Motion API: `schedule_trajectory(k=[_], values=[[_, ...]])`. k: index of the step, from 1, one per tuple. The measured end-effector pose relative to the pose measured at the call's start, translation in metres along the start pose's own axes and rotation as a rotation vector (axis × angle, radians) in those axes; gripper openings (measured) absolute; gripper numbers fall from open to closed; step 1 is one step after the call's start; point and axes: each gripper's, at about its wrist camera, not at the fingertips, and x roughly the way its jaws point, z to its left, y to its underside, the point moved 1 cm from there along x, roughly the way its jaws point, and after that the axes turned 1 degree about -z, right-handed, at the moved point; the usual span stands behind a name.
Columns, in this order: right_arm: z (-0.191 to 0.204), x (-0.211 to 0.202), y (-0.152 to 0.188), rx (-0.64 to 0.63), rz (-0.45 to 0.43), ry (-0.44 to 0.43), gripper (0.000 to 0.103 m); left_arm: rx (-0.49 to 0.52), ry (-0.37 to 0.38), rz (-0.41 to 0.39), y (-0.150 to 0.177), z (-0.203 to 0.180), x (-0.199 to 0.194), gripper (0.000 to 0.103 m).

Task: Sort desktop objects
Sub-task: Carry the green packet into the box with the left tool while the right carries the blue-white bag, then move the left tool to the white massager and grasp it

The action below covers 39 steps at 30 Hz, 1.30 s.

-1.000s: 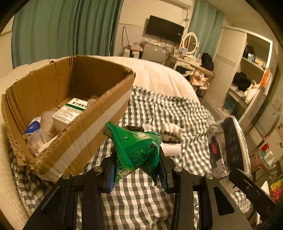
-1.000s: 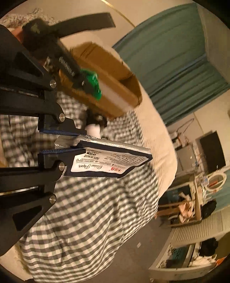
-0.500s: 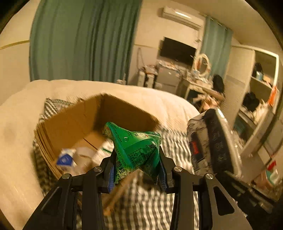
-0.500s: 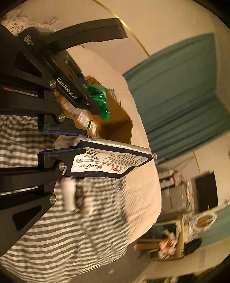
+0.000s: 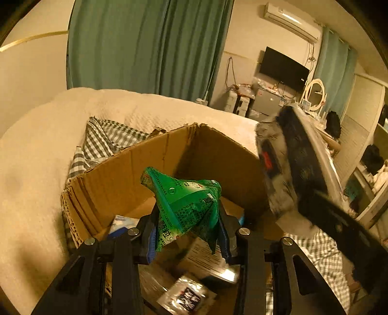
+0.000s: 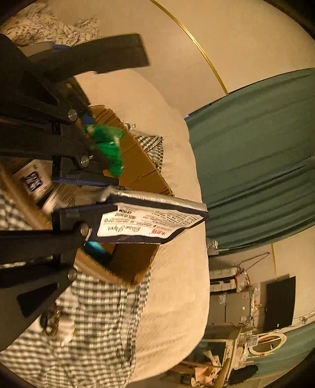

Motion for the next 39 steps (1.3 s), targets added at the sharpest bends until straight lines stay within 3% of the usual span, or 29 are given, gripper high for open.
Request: schedule_trajectory(k=[1, 2, 3, 9, 11, 15, 18, 22, 25, 29, 35, 39], values=[[-0.001, 0.001, -0.002, 0.002, 0.001, -0.009, 0.032, -0.003, -0.018, -0.020, 0.005, 0.000, -0.001, 0.061], [0.000, 0.001, -0.003, 0.004, -0.003, 0.002, 0.043, -0.005, -0.029, -0.028, 0.007, 0.001, -0.001, 0.088], [-0.002, -0.005, -0.004, 0.011, -0.030, 0.025, 0.065, -0.005, -0.033, -0.038, 0.008, 0.002, -0.002, 0.102], [-0.026, -0.073, 0.010, 0.029, -0.106, 0.125, 0.068, -0.008, -0.036, -0.135, 0.019, 0.002, -0.025, 0.102], [-0.042, -0.098, 0.017, 0.042, -0.114, 0.175, 0.068, -0.008, 0.003, -0.156, 0.024, -0.007, -0.042, 0.102], [-0.085, -0.147, 0.042, 0.109, -0.105, 0.289, 0.069, 0.083, 0.118, -0.231, 0.031, -0.041, -0.079, 0.103], [-0.112, -0.172, 0.063, 0.160, -0.096, 0.332, 0.070, 0.152, 0.223, -0.190, 0.047, -0.070, -0.085, 0.103], [-0.130, -0.186, 0.095, 0.174, -0.062, 0.363, 0.072, 0.224, 0.327, -0.025, 0.084, -0.104, -0.057, 0.103], [-0.140, -0.186, 0.119, 0.172, -0.042, 0.361, 0.073, 0.274, 0.296, 0.047, 0.102, -0.121, -0.030, 0.103], [-0.164, -0.174, 0.155, 0.167, 0.019, 0.372, 0.074, 0.418, 0.202, -0.025, 0.121, -0.139, -0.019, 0.103], [-0.179, -0.154, 0.180, 0.149, 0.059, 0.354, 0.074, 0.529, 0.302, 0.003, 0.149, -0.171, -0.016, 0.103], [-0.188, -0.150, 0.187, 0.180, 0.056, 0.317, 0.074, 0.558, 0.250, 0.048, 0.159, -0.176, 0.003, 0.103]])
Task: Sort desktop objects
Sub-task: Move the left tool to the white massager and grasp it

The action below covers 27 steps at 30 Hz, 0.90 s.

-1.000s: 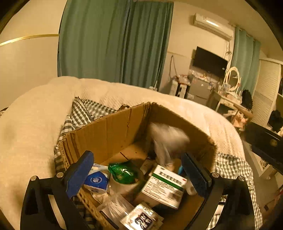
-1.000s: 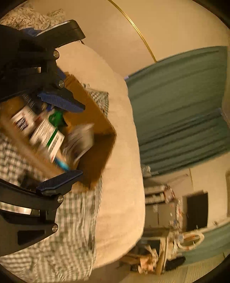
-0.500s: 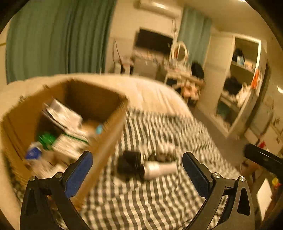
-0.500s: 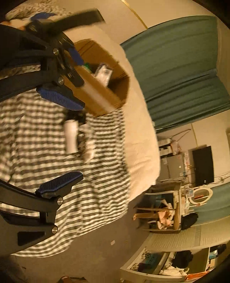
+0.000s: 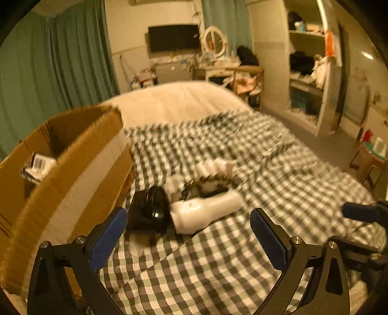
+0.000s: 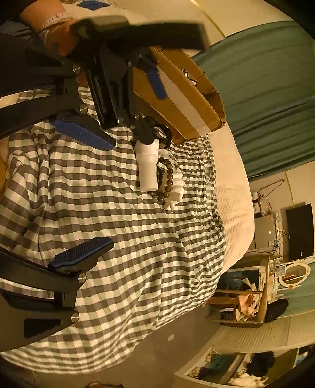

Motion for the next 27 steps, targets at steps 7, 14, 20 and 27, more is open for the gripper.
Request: schedule_trajectory(k=[7, 14, 20, 27], values=[[-0.010, 0.011, 0.008, 0.056, 0.026, -0.025, 0.075, -0.246, -0.064, 0.116, 0.018, 0.035, 0.038, 0.103], [-0.008, 0.013, 0.011, 0.061, 0.038, -0.018, 0.075, -0.342, -0.063, 0.112, 0.017, 0.047, 0.057, 0.103], [-0.003, 0.020, 0.017, 0.054, 0.068, -0.004, 0.075, -0.407, -0.016, 0.101, 0.016, 0.051, 0.070, 0.100], [0.000, 0.023, 0.018, 0.045, 0.078, -0.003, 0.075, -0.502, 0.117, 0.131, 0.012, 0.056, 0.070, 0.053]])
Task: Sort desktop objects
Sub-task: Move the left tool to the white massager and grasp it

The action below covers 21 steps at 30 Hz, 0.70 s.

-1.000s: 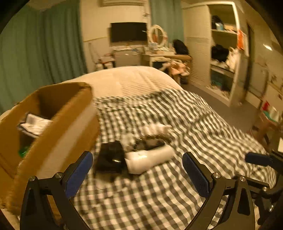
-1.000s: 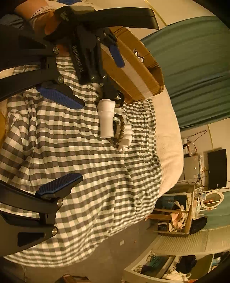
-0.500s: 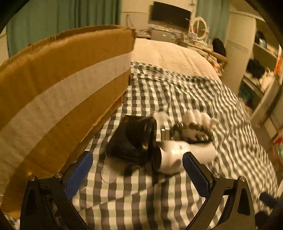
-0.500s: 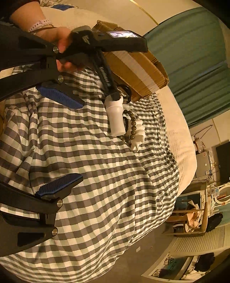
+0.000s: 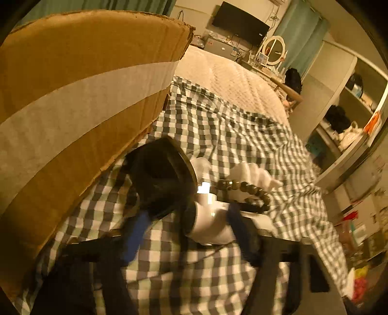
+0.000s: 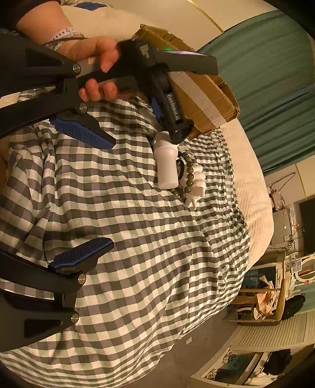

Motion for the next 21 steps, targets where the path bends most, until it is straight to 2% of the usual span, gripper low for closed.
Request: schedule_trajectory(k=[2, 4, 5, 6, 8, 10, 14, 16, 19, 21], values=[[0.001, 0.003, 0.002, -0.002, 0.007, 0.000, 0.075, 0.009, -0.010, 0.002, -0.002, -0.004, 0.000, 0.050], [0.001, 0.004, 0.003, -0.003, 0.012, 0.000, 0.075, 0.022, -0.024, -0.006, -0.001, -0.006, 0.001, 0.053], [0.001, 0.004, 0.003, -0.003, 0.012, -0.001, 0.075, 0.020, -0.034, -0.008, -0.001, -0.006, 0.001, 0.060], [0.002, 0.004, 0.003, -0.003, 0.012, -0.002, 0.075, 0.012, -0.046, -0.006, -0.002, -0.005, 0.002, 0.072], [0.002, 0.004, 0.003, -0.003, 0.012, -0.003, 0.075, -0.034, -0.066, 0.000, -0.001, 0.003, 0.001, 0.080], [0.002, 0.005, 0.003, 0.000, 0.014, -0.003, 0.075, -0.102, -0.058, 0.010, -0.002, 0.013, 0.003, 0.082], [0.002, 0.008, 0.004, 0.001, 0.020, 0.000, 0.075, -0.139, -0.041, 0.016, -0.007, 0.008, 0.006, 0.083], [0.002, 0.009, 0.004, 0.001, 0.022, 0.002, 0.075, -0.207, -0.008, 0.017, -0.011, 0.006, 0.008, 0.087], [0.002, 0.009, 0.004, 0.001, 0.022, 0.007, 0.075, -0.308, 0.023, -0.002, -0.019, 0.005, 0.012, 0.100], [0.000, 0.010, 0.004, 0.002, 0.023, 0.007, 0.075, -0.354, 0.014, -0.021, -0.025, 0.004, 0.016, 0.103]])
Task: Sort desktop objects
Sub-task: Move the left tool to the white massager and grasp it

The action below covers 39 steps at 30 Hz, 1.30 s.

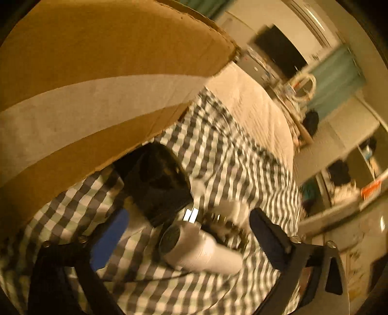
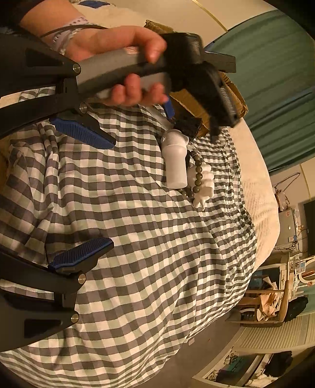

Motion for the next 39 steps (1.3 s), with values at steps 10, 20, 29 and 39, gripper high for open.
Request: schedule_trajectory(k=[10, 20, 29, 39], values=[[-0.004, 0.008, 0.001, 0.003, 0.014, 0.005, 0.075, 0.134, -0.054, 0.081, 0.009, -0.003, 0.018, 0.013], [0.002, -0.003, 0.000, -0.012, -0.016, -0.007, 0.075, 0.195, -0.081, 0.131, 0.025, -0.001, -0.028, 0.010], [-0.008, -0.001, 0.000, 0.011, -0.001, 0.009, 0.075, 0.521, -0.068, 0.018, 0.050, -0.032, -0.014, 0.080], [-0.012, 0.004, 0.000, 0.022, 0.009, 0.003, 0.075, 0.438, 0.083, 0.159, 0.046, -0.023, 0.021, 0.067]])
